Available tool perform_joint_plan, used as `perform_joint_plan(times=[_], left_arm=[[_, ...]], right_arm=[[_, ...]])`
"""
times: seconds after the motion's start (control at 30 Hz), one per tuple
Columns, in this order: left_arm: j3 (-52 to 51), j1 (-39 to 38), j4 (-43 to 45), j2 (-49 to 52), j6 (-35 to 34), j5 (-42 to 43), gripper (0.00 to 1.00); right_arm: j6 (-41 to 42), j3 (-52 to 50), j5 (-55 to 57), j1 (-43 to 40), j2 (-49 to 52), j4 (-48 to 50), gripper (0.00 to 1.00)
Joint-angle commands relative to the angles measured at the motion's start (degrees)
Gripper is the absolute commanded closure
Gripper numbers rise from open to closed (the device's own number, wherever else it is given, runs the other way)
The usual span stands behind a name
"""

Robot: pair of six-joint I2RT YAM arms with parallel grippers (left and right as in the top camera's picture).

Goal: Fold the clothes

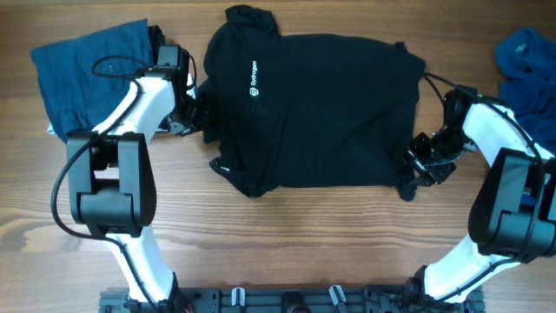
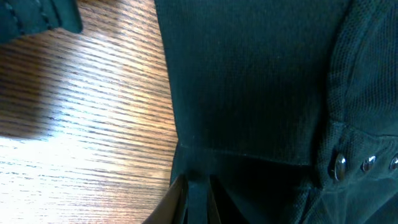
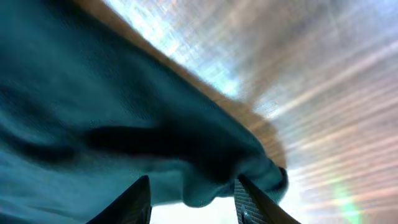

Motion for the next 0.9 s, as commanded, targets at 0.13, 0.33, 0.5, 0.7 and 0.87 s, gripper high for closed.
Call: perform_joint_plan(times=[0.13, 0.33, 0.5, 0.7, 0.87], left_arm=[[0.42, -0.37, 0.0, 0.55, -0.9, 0.55, 0.88], [0.42, -0.37, 0.0, 0.55, -0.98, 0.52, 0.88], [0.42, -0.37, -0.02, 0.55, -0.96, 0.52, 0.87], [0.42, -0.37, 0.0, 0.55, -0.96, 0.52, 0.87], [0.42, -0.37, 0.0, 0.55, -0.98, 0.52, 0.87]], right_arm=[[0.28, 8.13, -1.51, -0.17, -3.52, -9.42, 0.53], [5.18, 6.58, -1.73, -0.07, -4.26, -8.02, 0.59], [7.1, 4.63, -2.23, -0.07, -4.26, -5.81, 0.6], [10.86, 4.59, 0.52, -0.07, -4.26, -5.57, 0.59], [10.97, 4.2, 0.42, -0.07, -4.26, -5.66, 0.6]])
